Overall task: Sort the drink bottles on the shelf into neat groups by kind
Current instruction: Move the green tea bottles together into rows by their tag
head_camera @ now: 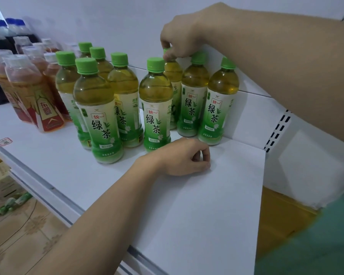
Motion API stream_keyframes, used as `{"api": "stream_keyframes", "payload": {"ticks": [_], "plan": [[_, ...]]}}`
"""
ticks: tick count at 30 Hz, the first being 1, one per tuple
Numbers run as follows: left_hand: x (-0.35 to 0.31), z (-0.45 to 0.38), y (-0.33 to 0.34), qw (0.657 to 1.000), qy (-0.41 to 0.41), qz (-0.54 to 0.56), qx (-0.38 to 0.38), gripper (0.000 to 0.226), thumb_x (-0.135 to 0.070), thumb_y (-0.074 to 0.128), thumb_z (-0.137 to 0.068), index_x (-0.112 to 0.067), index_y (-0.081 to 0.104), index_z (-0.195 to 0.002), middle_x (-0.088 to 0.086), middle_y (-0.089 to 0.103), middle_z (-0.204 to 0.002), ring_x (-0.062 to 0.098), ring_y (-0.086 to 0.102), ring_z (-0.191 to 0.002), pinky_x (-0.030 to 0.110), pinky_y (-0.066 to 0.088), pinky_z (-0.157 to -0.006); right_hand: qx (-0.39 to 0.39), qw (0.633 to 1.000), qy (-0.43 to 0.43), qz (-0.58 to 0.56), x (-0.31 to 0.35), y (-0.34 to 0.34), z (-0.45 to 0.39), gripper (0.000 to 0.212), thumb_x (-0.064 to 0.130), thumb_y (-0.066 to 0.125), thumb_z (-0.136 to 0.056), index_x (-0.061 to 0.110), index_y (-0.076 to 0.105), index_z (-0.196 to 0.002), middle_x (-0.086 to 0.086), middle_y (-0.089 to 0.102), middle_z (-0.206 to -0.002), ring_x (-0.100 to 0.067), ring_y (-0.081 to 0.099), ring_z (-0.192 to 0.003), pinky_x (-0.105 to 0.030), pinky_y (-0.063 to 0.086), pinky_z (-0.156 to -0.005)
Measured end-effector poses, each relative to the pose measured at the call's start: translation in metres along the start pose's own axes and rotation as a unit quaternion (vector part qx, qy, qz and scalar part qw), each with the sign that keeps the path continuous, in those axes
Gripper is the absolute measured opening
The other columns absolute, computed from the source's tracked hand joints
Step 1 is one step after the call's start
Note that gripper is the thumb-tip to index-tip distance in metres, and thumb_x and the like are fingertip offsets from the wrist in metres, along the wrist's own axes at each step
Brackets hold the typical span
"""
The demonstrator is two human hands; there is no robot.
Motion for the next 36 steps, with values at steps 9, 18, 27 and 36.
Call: {"api": "stream_keyframes", "payload": {"ticks": [9,18,27,36], "plan": [[0.003,0.001,0.000,0.999,-0.003,0.032,0.001,0.009,-0.031,0.067,-0.094,-0.026,0.068,-0.101,-0.012,0.060,-0.070,0.001,0.052,-0.063,0.016,0.040,-0.056,-0.055,0.997,0.038,0.023,0.004,0.006,-0.004,0.067,0.068,0.041,-0.098,0.008,0.047,-0.069,-0.009,0.050,-0.070,-0.032,0.052,-0.071,-0.044,0.048,-0.069],[0.004,-0.001,0.000,0.999,-0.002,0.031,0.007,0.011,-0.032,0.068,-0.094,-0.025,0.068,-0.103,-0.011,0.061,-0.072,0.002,0.052,-0.063,0.018,0.041,-0.057,-0.005,0.999,-0.035,-0.023,0.011,0.002,0.003,0.021,0.025,0.060,-0.097,0.022,0.067,-0.116,-0.008,0.065,-0.118,-0.032,0.064,-0.102,-0.044,0.056,-0.085],[0.004,0.001,-0.001,1.000,-0.001,0.028,0.007,0.013,-0.033,0.067,-0.095,-0.026,0.068,-0.105,-0.012,0.059,-0.071,0.000,0.052,-0.063,0.015,0.038,-0.056,-0.056,0.998,0.031,-0.021,0.007,0.016,-0.005,0.051,0.055,0.041,-0.103,0.016,0.042,-0.070,-0.005,0.048,-0.072,-0.036,0.054,-0.083,-0.043,0.044,-0.072],[0.005,0.000,-0.001,1.000,-0.005,0.026,0.008,0.013,-0.034,0.067,-0.095,-0.027,0.068,-0.105,-0.013,0.059,-0.072,0.001,0.052,-0.064,0.018,0.039,-0.057,-0.025,0.991,-0.064,-0.113,0.003,0.007,0.001,0.018,0.038,0.066,-0.092,0.033,0.068,-0.109,0.004,0.064,-0.105,-0.022,0.058,-0.096,-0.038,0.050,-0.083]]}}
Point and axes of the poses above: each hand's wrist, its own z-axis away from the middle knuckle, its own y-axis out of the palm, x = y × z, the point moved 2 cm from there along -z, towards the middle knuckle
